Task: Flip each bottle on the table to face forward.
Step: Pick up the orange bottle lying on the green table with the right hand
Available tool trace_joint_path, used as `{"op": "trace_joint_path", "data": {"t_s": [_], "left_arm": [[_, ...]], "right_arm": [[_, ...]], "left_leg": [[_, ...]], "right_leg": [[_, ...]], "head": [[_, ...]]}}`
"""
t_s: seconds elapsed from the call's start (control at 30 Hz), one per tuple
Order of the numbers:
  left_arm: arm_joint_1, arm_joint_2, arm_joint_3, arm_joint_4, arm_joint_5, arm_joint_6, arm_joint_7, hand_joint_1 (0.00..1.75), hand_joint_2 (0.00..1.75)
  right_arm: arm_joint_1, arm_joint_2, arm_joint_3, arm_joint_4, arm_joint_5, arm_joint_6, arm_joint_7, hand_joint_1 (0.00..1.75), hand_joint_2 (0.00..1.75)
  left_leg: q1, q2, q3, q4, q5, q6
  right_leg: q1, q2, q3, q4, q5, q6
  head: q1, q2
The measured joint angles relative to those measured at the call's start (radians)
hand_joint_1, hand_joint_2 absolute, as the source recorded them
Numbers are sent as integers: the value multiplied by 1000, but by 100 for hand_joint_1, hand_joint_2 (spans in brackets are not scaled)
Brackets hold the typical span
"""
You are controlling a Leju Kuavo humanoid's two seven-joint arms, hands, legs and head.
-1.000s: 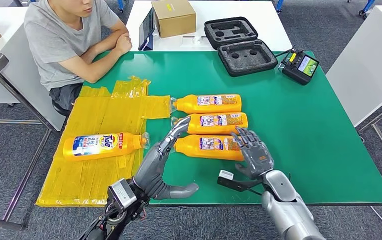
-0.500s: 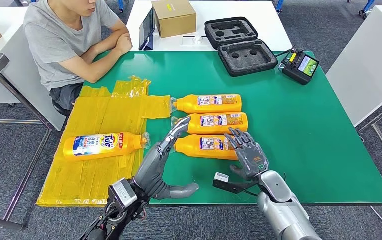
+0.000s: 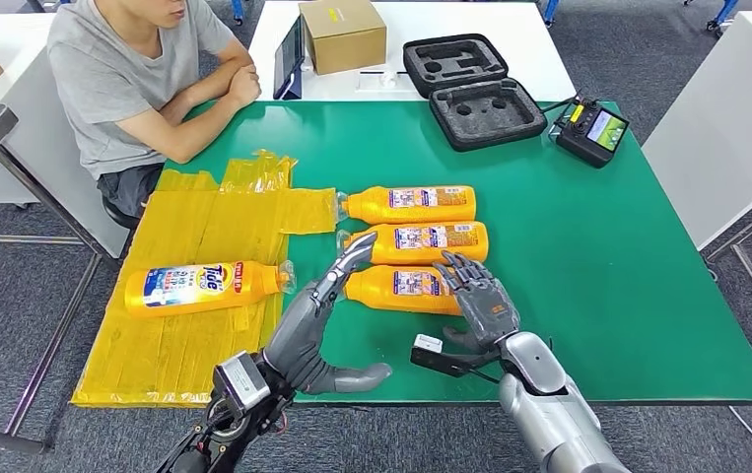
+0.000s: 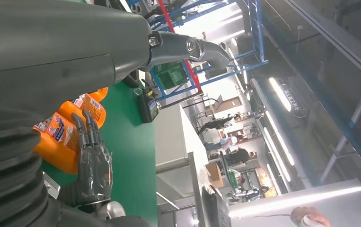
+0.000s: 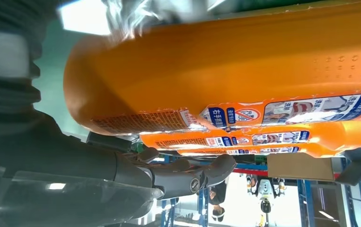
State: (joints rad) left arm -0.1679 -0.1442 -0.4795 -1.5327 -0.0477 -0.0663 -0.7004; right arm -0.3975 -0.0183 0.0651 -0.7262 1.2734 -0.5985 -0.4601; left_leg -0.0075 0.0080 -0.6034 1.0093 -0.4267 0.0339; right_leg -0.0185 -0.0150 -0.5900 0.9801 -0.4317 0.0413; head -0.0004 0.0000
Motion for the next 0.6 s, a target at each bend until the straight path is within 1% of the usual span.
{"op": "trace_joint_path", "data": {"t_s": [0.23, 0.43, 0.6], "left_arm": [[-1, -1, 0, 7, 0, -5, 0, 0, 175], [-9, -10, 0, 16, -1, -8, 0, 0, 175], [-10, -14, 0, 19, -10, 2, 0, 0, 175]], "right_arm": [[-21, 0, 1, 20, -15, 12, 9, 0, 175], [-120, 3, 1, 136, -43, 12, -27, 0, 175], [-179, 19, 6, 215, -27, 13, -36, 0, 175]], "left_leg": [[0, 0, 0, 0, 0, 0], [0, 0, 0, 0, 0, 0], [0, 0, 0, 0, 1, 0]], "right_leg": [[0, 0, 0, 0, 0, 0], [0, 0, 0, 0, 0, 0], [0, 0, 0, 0, 0, 0]], "head": [[0, 0], [0, 0], [0, 0]]}}
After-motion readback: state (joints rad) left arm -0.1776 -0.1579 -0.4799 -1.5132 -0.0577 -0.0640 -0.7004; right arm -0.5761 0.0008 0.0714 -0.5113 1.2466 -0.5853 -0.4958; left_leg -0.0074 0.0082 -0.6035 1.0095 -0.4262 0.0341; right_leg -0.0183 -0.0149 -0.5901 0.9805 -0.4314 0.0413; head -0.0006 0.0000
